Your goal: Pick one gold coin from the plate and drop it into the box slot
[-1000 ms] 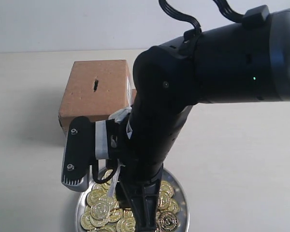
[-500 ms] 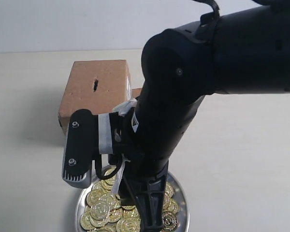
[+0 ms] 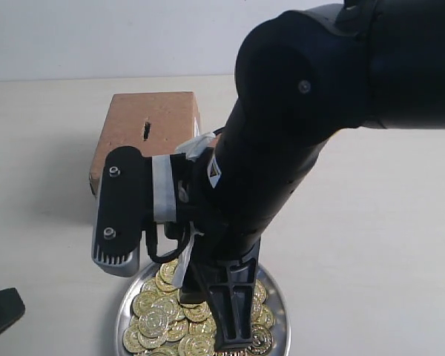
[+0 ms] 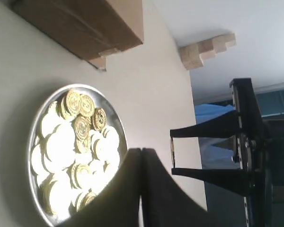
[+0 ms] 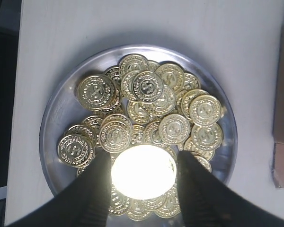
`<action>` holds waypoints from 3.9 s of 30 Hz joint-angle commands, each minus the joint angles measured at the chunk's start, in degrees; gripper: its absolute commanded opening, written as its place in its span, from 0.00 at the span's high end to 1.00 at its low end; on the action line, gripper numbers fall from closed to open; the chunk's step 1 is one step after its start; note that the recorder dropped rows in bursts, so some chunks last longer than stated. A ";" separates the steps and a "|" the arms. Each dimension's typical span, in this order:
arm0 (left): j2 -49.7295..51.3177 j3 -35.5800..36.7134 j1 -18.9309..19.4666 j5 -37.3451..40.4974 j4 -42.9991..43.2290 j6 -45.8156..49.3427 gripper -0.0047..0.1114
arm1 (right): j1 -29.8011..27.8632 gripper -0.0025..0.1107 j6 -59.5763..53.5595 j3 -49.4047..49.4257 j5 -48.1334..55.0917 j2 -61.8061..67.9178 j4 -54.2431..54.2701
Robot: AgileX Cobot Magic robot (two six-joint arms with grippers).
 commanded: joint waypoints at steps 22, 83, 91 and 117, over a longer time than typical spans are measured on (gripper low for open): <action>61.11 -14.78 -0.33 15.46 -28.65 55.10 0.96 | 0.07 0.74 -0.21 -0.19 -0.26 -0.63 0.28; 76.20 -22.17 -5.51 26.52 -31.68 62.25 0.70 | 0.07 0.74 -0.12 -0.19 -9.11 -0.63 3.04; 76.20 -22.17 -5.51 26.25 -31.68 62.25 0.70 | 0.07 0.74 -0.12 -0.19 -9.86 -0.63 4.28; 76.20 -23.50 -5.51 27.14 -31.68 62.38 0.96 | 0.07 0.42 -0.11 -0.19 -12.94 -0.63 4.94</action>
